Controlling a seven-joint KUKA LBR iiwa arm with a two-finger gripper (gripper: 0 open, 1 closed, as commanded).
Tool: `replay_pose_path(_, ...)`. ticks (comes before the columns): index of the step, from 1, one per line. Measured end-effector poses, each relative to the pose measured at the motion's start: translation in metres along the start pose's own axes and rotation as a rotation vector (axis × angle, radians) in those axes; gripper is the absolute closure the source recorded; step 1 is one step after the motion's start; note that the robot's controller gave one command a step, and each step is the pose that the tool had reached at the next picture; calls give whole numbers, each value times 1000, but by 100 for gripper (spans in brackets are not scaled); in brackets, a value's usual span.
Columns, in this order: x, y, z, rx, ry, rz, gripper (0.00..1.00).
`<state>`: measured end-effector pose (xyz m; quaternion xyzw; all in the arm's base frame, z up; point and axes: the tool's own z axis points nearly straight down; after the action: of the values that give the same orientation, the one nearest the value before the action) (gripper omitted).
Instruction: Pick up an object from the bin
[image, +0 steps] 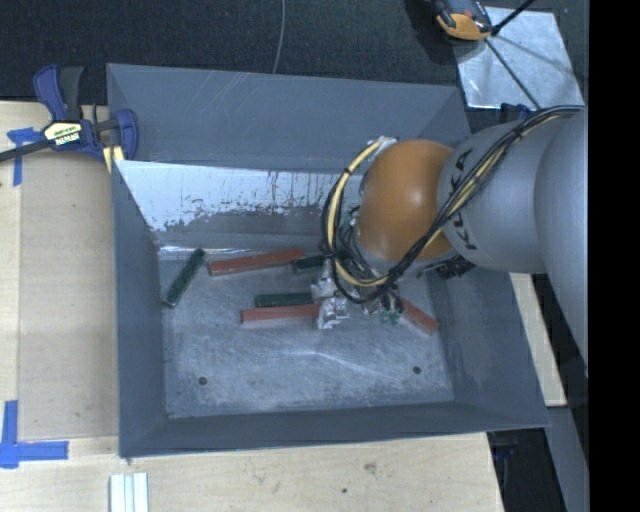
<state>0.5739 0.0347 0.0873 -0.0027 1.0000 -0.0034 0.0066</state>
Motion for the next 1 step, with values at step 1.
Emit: replay_pose_path(1, 21, -3, -24, -6, 9, -32, 100)
